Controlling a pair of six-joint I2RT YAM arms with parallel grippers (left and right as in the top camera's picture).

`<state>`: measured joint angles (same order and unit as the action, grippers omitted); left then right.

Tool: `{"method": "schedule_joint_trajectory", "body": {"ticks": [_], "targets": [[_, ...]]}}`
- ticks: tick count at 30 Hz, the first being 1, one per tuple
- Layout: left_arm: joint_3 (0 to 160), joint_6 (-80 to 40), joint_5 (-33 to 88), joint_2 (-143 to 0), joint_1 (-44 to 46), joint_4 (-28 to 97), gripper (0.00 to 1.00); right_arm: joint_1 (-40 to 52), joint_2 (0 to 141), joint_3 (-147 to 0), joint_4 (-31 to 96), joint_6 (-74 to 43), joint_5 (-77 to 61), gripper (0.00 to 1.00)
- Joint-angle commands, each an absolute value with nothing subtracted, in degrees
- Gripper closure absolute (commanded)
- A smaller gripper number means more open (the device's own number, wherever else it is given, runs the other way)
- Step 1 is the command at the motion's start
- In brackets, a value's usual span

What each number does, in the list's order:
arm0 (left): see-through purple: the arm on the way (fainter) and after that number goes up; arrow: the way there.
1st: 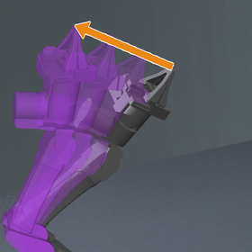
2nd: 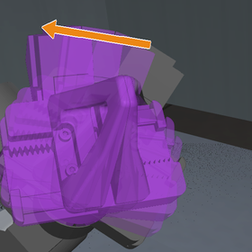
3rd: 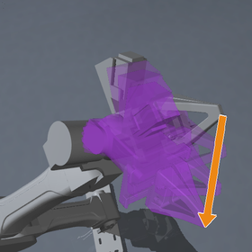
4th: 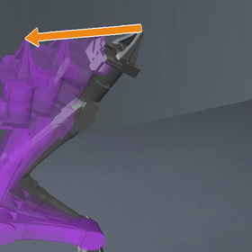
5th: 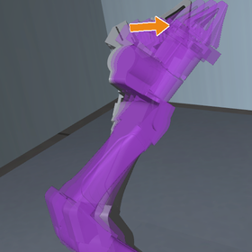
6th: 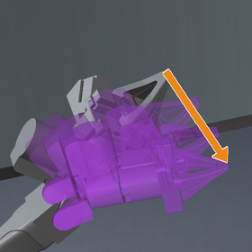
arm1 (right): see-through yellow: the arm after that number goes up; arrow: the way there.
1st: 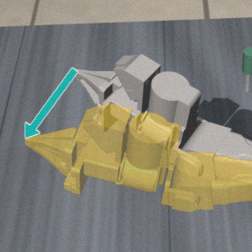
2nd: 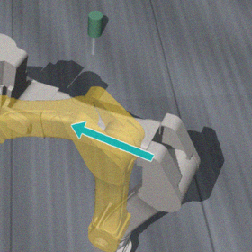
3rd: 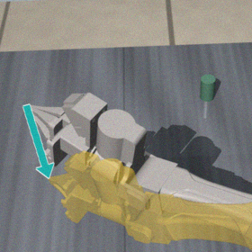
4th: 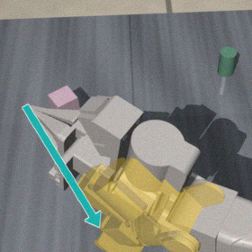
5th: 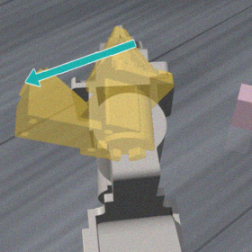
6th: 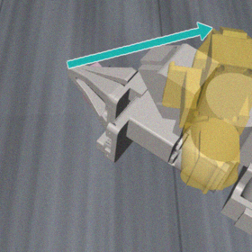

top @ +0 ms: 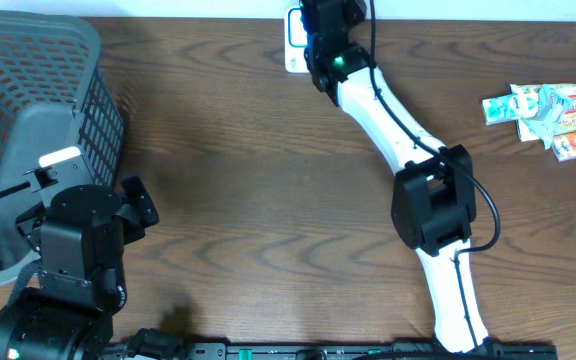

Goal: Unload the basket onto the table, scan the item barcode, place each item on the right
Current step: 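Rotate and hold the Zam-Buk tin in front of the scanner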

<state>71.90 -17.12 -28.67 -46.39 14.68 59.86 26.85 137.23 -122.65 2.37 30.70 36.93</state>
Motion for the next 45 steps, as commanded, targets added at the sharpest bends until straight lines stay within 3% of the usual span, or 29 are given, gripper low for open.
{"method": "schedule_joint_trajectory", "body": {"ticks": [1, 22, 37, 45], "targets": [[72.44, -17.26, -29.17, -46.41, 14.55, 59.99, 0.02, 28.64, 141.1, -122.89, -0.12, 36.32, 35.86, 0.48], [72.44, -17.23, -29.17, -46.41, 14.55, 59.99, 0.02, 27.03, 148.27, -122.89, -10.0, 52.25, 38.98, 0.48], [72.44, -17.26, -29.17, -46.41, 14.55, 59.99, 0.02, 26.17, 148.27, -122.89, -4.93, 50.17, 39.53, 0.49], [72.44, -17.26, -29.17, -46.41, 14.55, 59.99, 0.02, 25.34, 146.52, -122.89, -8.32, 48.36, 43.18, 0.48]]}}
